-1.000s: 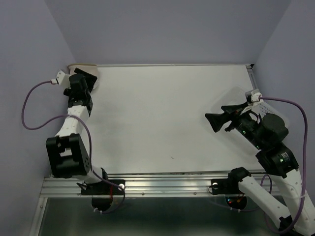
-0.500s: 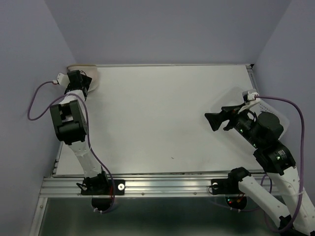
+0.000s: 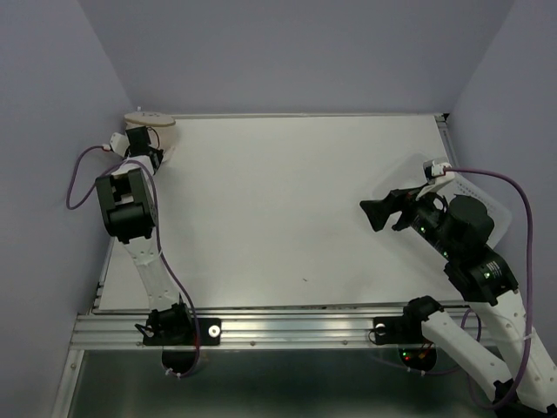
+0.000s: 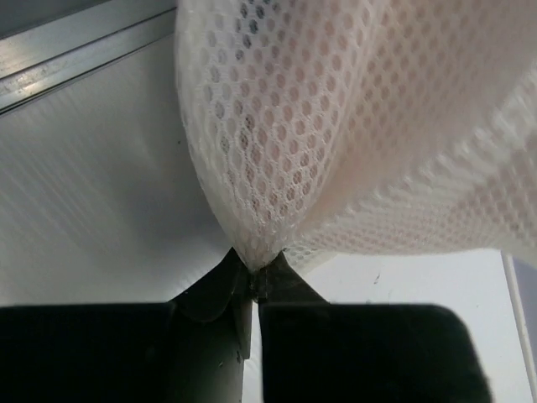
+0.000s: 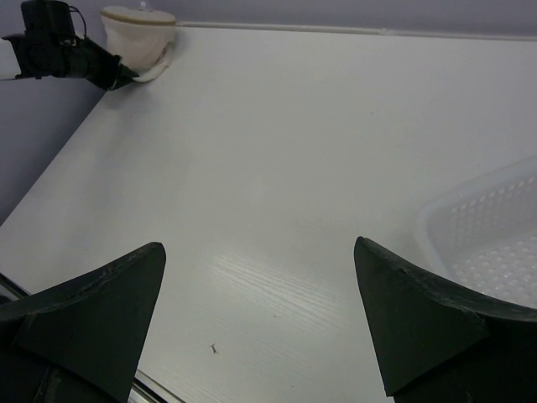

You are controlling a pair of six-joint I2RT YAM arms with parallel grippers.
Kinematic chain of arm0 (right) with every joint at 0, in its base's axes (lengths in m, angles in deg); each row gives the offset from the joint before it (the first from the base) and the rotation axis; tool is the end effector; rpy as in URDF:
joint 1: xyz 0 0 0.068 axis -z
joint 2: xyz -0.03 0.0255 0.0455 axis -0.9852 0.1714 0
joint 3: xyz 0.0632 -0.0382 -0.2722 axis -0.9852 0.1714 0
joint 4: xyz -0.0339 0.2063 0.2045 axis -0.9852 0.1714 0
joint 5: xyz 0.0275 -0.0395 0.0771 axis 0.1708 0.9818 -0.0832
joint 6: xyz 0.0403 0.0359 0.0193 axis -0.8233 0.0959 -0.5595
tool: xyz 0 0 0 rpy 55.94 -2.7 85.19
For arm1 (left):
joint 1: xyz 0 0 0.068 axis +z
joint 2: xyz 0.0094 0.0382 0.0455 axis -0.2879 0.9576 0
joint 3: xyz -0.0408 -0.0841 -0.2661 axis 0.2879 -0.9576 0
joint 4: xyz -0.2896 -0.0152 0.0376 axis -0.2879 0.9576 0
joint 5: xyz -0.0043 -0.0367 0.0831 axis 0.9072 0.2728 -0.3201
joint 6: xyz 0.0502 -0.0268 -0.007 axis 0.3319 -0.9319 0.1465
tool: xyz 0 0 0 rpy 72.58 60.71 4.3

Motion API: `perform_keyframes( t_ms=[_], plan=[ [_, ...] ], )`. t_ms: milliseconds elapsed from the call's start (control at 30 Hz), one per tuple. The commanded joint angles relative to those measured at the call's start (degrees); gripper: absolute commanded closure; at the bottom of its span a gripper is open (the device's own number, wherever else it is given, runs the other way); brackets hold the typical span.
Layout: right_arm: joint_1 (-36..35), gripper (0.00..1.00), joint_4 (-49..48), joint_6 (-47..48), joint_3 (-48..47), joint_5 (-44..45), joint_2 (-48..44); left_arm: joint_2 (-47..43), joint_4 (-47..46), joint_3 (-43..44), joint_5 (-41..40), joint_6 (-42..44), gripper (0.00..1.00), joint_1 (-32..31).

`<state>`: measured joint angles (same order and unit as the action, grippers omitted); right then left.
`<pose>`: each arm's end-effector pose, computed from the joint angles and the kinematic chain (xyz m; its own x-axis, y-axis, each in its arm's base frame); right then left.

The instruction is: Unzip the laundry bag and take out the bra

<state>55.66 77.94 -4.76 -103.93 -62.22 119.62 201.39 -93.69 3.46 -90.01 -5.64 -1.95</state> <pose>0.1392 0.0683 0.3981 -0.2511 0.1458 -0.9569 -0.4652 0.8488 0.2514 0.5092 0.1409 0.1537 -0.0641 -0.7833 -0.6183 -0.6439 0.5058 -0.5741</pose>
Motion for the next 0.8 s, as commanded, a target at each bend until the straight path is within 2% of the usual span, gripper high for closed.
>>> perform_keyframes(
  t_ms=[0, 200, 367, 567, 767],
  plan=[
    [-0.4, 0.00, -2.3, 0.5, 0.2, 0.8, -0.4, -1.2, -0.3, 1.6, 2.1, 2.9, 1.00, 0.5],
    [-0.4, 0.00, -2.6, 0.0, 0.5, 0.1, -1.0, -6.9, -1.7, -2.0, 7.8, 5.8, 1.00, -2.7],
    [-0.4, 0.00, -2.7, -0.6, 0.7, 0.5, -2.6, -15.3, -3.3, -9.0, 12.9, 8.3, 1.00, -13.2],
    [-0.9, 0.00, -3.1, -1.5, 0.8, -1.6, -4.0, -25.5, -3.3, -18.7, 12.6, 12.6, 1.00, -27.7],
    [-0.9, 0.00, -3.2, -2.0, 1.3, -2.9, -5.3, -35.9, -4.5, -34.0, 15.7, 14.4, 1.00, -38.3]
  ],
)
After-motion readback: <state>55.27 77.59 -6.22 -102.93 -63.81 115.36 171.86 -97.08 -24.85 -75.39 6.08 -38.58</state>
